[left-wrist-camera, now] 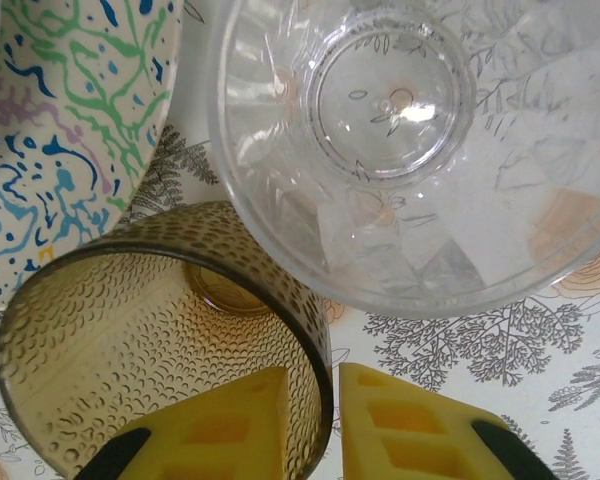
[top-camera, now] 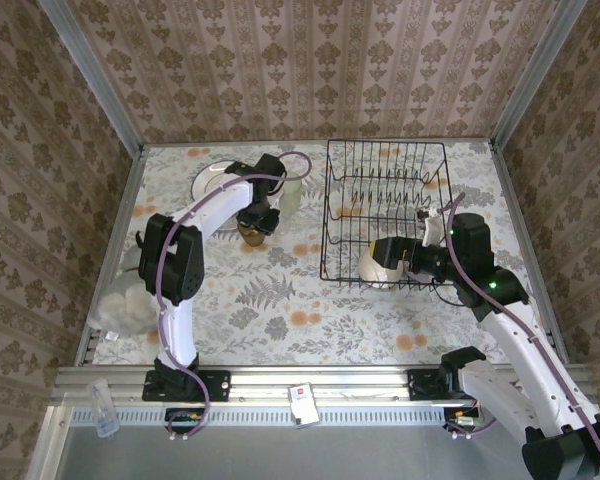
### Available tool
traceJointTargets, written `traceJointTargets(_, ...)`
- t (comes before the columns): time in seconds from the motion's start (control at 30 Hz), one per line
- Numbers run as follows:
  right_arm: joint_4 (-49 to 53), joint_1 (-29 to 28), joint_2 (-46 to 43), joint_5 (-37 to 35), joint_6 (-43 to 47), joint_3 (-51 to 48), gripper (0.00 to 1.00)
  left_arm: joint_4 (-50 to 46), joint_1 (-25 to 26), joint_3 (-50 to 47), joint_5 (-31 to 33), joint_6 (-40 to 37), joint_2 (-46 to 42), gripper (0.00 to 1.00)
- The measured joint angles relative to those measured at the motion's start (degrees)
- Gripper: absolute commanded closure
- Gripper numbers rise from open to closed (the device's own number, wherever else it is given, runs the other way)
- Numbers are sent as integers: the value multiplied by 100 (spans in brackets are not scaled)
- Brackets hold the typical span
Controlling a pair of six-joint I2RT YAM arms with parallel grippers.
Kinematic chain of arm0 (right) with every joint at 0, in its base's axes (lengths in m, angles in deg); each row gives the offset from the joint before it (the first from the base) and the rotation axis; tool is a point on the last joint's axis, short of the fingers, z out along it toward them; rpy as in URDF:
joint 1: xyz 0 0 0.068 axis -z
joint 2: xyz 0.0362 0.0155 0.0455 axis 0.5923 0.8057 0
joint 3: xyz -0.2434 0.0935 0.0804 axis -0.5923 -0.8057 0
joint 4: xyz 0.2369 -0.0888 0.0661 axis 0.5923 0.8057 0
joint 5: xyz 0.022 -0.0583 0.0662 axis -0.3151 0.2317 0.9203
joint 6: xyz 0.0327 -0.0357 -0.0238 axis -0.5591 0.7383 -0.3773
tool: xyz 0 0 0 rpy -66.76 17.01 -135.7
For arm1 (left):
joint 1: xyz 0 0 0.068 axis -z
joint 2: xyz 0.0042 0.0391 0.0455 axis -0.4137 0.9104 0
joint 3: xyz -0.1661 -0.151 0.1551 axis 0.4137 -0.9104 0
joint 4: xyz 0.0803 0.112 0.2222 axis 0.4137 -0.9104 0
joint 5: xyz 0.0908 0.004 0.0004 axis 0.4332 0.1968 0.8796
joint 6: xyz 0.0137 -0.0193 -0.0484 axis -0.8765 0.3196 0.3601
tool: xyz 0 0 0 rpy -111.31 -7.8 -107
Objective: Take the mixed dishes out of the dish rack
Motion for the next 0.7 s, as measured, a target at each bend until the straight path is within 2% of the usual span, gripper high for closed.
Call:
traceJointTargets(0.23,2,0,2,-20,17,0,0,-37,0,109,44,-24,0,63)
traceJointTargets(0.3,0,0,2,-44,20,0,0,-66,0,109,81,-46,-13,49)
traceJointTargets(0.57,2,0,2,-151,39,0,0,-105,0,11,315,-66,-673,15)
traceJointTargets(0.63,7,0,2,-214,42,0,0,-98,0,-81,385,-57,-986,1)
traceJointTargets(0.7,17,0,4,-282,50,0,0,-61,0,-188,487,-33,-1360,0)
